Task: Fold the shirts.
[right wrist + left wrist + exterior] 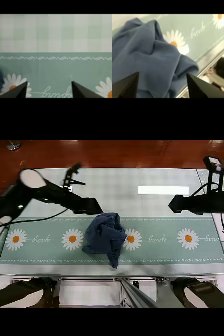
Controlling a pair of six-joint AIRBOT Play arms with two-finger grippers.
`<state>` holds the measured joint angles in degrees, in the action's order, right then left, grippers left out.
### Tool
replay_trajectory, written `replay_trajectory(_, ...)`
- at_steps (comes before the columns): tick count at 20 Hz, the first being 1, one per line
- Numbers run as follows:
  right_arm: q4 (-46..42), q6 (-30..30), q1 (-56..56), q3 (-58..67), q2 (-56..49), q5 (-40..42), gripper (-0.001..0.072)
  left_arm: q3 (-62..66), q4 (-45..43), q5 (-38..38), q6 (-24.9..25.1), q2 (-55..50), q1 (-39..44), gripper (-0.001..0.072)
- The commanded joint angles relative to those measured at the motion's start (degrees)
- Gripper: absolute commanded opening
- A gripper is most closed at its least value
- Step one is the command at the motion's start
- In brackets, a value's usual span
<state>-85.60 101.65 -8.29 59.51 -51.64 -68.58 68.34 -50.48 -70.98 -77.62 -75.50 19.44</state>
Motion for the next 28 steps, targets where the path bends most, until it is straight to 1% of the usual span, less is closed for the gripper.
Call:
replay_trajectory(1, 1.18, 0.09, -0.02, -3.37, -1.36, -0.24, 0.0623, 4.87, -10.99, -1.66, -0.39, -8.28, 7.76, 0.0698)
replay_trajectory(3, 3.28, 0.04, -0.02, -7.17, -1.36, -0.02, 0.0623, 6.97, -17.11, -1.92, -1.09, -10.73, 11.21, 0.0696)
replay_trajectory(4, 4.33, 0.04, -0.02, -9.05, -1.36, 0.39, 0.0623, 7.56, -20.00, -1.97, -1.09, -11.34, 12.24, 0.0624)
replay_trajectory(5, 5.90, 0.02, -0.02, -11.26, -1.36, 1.07, 0.0623, 7.93, -22.71, -2.12, -1.07, -11.43, 12.55, 0.0261)
replay_trajectory(6, 7.50, -0.33, -0.02, -13.27, -1.36, 1.86, 0.0623, 8.35, -24.74, -2.12, -0.96, -11.17, 12.20, 0.0029)
replay_trajectory(8, 12.17, -1.55, -0.02, -17.07, -1.36, 3.58, 0.0623, 9.81, -26.29, -2.19, -1.05, -10.47, 9.84, 0.0031)
replay_trajectory(10, 18.84, -4.22, -1.18, -20.09, -1.38, 5.07, 0.0623, 11.10, -26.08, -2.62, -1.09, -9.20, 6.19, 0.0031)
replay_trajectory(13, 21.86, -4.79, -10.78, -21.66, -4.02, 6.47, 0.0623, 11.08, -22.64, -3.69, -1.09, -8.33, 0.96, 0.0031)
replay_trajectory(16, 28.48, -5.38, -20.61, -21.46, -11.56, 12.02, 0.0623, 10.47, -19.67, -4.09, -1.09, -8.33, -2.19, 0.0031)
replay_trajectory(18, 35.74, -8.15, -23.65, -21.22, -16.04, 16.46, 0.0623, 10.47, -19.26, -4.59, -1.07, -8.33, -2.78, 0.0031)
replay_trajectory(20, 43.69, -12.52, -25.40, -20.87, -19.54, 19.50, 0.0623, 10.47, -19.10, -4.52, -1.07, -8.33, -2.73, 0.0031)
replay_trajectory(23, 54.36, -19.52, -25.86, -20.90, -23.10, 20.06, 0.0623, 10.47, -18.93, -4.52, -1.07, -8.35, -2.75, 0.0031)
replay_trajectory(25, 58.71, -22.80, -25.88, -20.90, -24.59, 19.74, 0.0622, 10.47, -18.91, -4.52, -1.07, -8.39, -2.73, 0.0031)
replay_trajectory(28, 59.84, -23.76, -25.88, -20.87, -26.36, 19.45, 0.0619, 10.43, -18.88, -4.50, -1.09, -8.48, -2.69, 0.0031)
